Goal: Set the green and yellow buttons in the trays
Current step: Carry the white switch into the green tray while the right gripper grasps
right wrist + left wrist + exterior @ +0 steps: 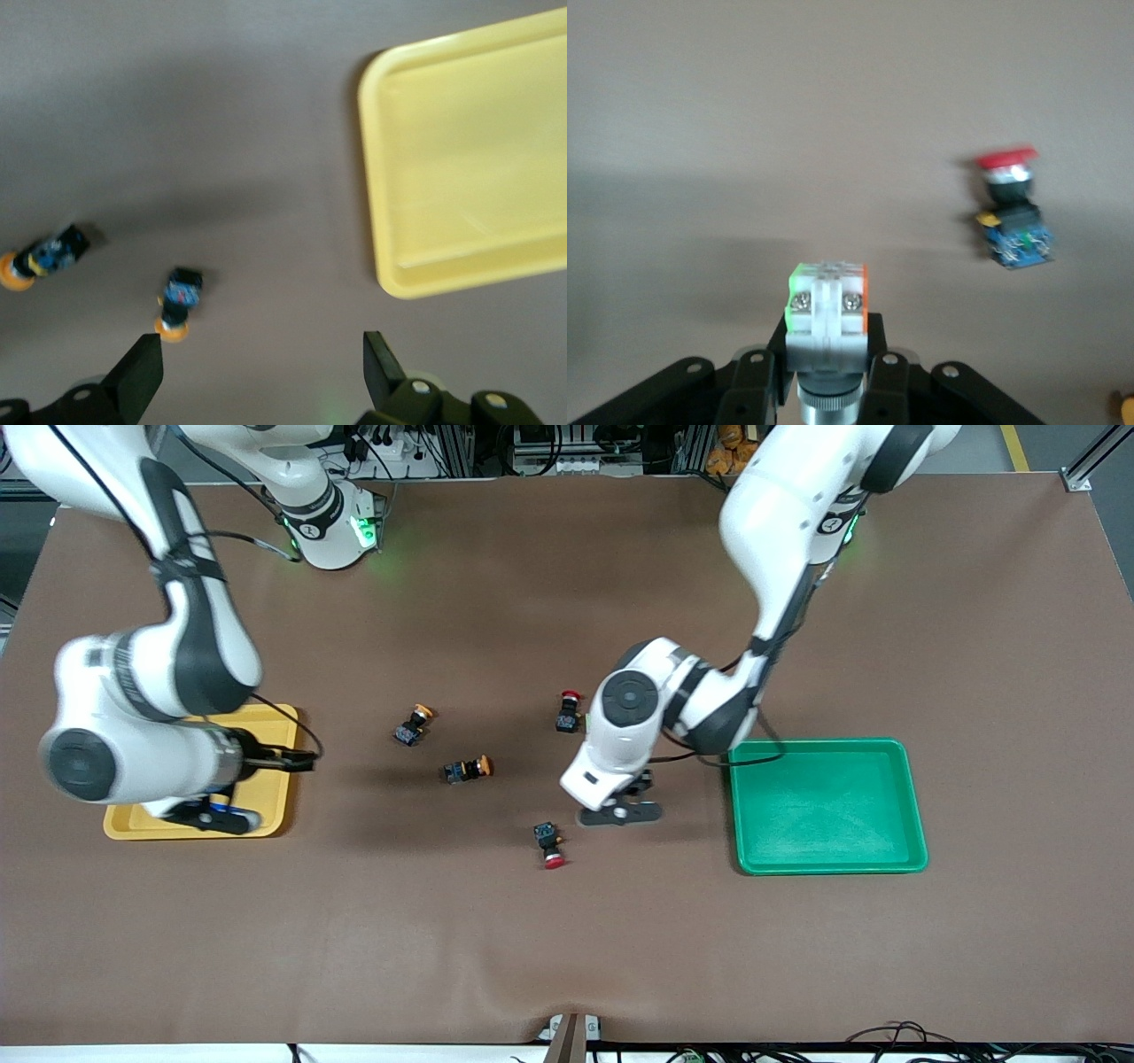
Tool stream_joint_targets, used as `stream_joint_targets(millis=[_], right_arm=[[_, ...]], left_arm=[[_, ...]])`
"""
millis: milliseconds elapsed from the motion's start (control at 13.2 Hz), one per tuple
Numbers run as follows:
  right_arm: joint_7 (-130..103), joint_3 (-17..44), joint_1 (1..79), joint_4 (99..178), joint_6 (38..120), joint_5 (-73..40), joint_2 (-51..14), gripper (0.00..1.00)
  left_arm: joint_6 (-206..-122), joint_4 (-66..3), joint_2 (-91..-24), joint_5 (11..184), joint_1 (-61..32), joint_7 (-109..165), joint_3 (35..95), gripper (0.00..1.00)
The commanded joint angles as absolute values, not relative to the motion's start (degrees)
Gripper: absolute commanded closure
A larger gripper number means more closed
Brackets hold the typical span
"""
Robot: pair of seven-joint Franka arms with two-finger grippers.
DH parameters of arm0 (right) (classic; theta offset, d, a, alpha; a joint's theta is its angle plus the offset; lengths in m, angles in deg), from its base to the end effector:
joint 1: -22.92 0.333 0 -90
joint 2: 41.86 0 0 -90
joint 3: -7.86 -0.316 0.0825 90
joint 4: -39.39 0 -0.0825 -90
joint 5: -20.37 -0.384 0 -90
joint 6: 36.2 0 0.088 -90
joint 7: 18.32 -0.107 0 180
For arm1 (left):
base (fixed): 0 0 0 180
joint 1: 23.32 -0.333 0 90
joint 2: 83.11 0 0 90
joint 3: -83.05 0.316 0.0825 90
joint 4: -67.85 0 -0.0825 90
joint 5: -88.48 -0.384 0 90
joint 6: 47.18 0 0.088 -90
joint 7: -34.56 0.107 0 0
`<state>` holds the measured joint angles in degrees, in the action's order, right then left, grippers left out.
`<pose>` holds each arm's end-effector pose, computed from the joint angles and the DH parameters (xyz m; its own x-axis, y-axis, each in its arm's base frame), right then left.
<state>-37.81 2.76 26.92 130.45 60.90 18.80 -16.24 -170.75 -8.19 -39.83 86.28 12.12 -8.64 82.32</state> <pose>0.6308 0.0972 0.3544 0.9231 -0.1881 -0.3355 -0.1812 -0.9821 0.0520 0.6057 -0.4382 0.2902 0.9917 0.1071 0.0709 0.1050 -0.9939 0.0326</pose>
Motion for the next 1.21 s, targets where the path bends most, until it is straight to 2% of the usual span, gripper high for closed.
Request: stream_joint_targets(millis=[0, 226, 377, 528, 604, 906, 981, 1057, 1132], right_arm=[[-40.46, 2.76, 29.51, 137.03, 66.27, 17.82, -17.43, 0.00], [-47.75, 2.76, 32.67, 137.65, 66.63, 17.74, -13.05, 0.00], [-49.34, 2.76, 35.04, 138.09, 68.20, 16.42, -12.15, 0.00], [-51.19, 2.76, 35.76, 141.76, 73.54, 16.42, -11.45, 0.00], [-51.19, 2.76, 35.50, 144.22, 76.44, 16.42, -11.71, 0.00], [-51.37, 2.67, 35.76, 149.67, 83.04, 16.24, -11.45, 0.00], [-51.37, 2.67, 35.76, 150.91, 84.37, 15.72, -11.45, 0.00], [-51.37, 2.67, 35.84, 151.10, 84.47, 13.19, -11.36, 0.00], [-51.37, 2.67, 36.37, 151.19, 84.56, 10.29, -11.19, 0.00]], left_arm=[[-165.84, -16.84, -49.06, 82.35, 5.80, -4.58, 81.91, 1.00], [-165.92, -29.67, -56.20, 81.72, -2.47, 4.92, 81.56, 1.00], [-167.23, -34.17, -56.04, 79.88, -7.82, 5.47, 81.47, 1.00], [-175.98, -39.18, -54.64, 76.11, -11.09, 5.56, 81.47, 1.00], [-179.68, -40.51, -53.85, 74.18, -13.63, 5.82, 81.47, 1.00], [-182.44, -40.52, -52.26, 73.19, -19.00, 11.09, 81.21, 1.00], [-182.97, -40.61, -52.00, 73.19, -19.62, 11.09, 81.21, 0.91], [-183.23, -40.61, -51.30, 73.19, -20.06, 11.09, 81.21, 0.59], [-183.24, -40.61, -51.29, 73.19, -20.33, 11.09, 81.21, 0.03]])
